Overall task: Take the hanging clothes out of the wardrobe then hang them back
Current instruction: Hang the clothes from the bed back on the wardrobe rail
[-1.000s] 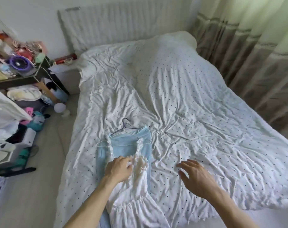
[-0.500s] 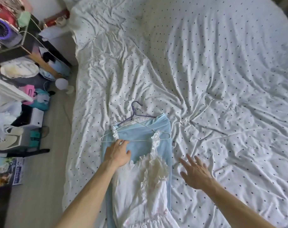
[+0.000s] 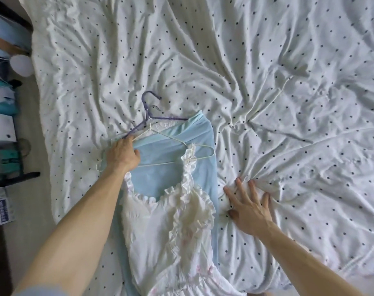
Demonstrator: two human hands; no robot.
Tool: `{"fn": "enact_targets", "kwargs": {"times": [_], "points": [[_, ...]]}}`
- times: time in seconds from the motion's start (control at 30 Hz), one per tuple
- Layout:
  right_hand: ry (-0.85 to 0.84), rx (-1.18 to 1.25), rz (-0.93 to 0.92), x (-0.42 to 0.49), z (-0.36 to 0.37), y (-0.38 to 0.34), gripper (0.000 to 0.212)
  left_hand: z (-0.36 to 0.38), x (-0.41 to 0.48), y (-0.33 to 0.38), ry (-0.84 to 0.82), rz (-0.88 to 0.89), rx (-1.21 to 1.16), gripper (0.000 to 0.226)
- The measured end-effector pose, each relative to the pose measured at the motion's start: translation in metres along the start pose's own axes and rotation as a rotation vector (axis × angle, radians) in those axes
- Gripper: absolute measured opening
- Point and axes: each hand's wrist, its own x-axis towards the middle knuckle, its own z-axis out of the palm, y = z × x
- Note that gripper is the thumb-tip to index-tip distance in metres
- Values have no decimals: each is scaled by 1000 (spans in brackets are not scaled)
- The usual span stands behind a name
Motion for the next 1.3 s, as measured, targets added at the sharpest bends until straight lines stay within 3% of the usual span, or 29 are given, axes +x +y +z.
{"fn": "enact_targets", "kwargs": {"times": [0.13, 0.23, 0.37, 0.43, 0.67, 0.77, 0.87, 1.07, 1.13, 1.23, 1.3], "points": [[-17, -2, 8, -1, -2, -1, 73, -3, -3, 7, 156, 39, 46, 26], [-52, 13, 4, -6, -18, -4, 73, -18, -23, 4, 227, 52, 23, 22], [-62, 67, -38, -27, -46, -3, 60, -51, -62, -4, 325, 117, -159, 15], [-13, 120, -64, -48, -60, 0, 50, -70, -87, -2, 333, 164, -310, 13], [222, 476, -20, -169, -98, 3, 50, -133, -189, 30, 402, 223, -593, 10], [356, 596, 23, -232, -108, 3, 69, -160, -232, 65, 389, 302, -688, 17], [537, 687, 53, -292, -112, 8, 58, -185, -285, 110, 308, 461, -732, 22], [1007, 1018, 215, -410, -104, 38, 74, -226, -395, 202, 243, 831, -728, 22], [1115, 1059, 275, -446, -96, 58, 60, -240, -427, 231, 187, 932, -716, 22], [1262, 1098, 389, -502, -77, 86, 19, -257, -470, 264, 54, 1063, -701, 14], [1393, 1056, 482, -539, -61, 99, 9, -267, -498, 288, -63, 1126, -705, 13]]}}
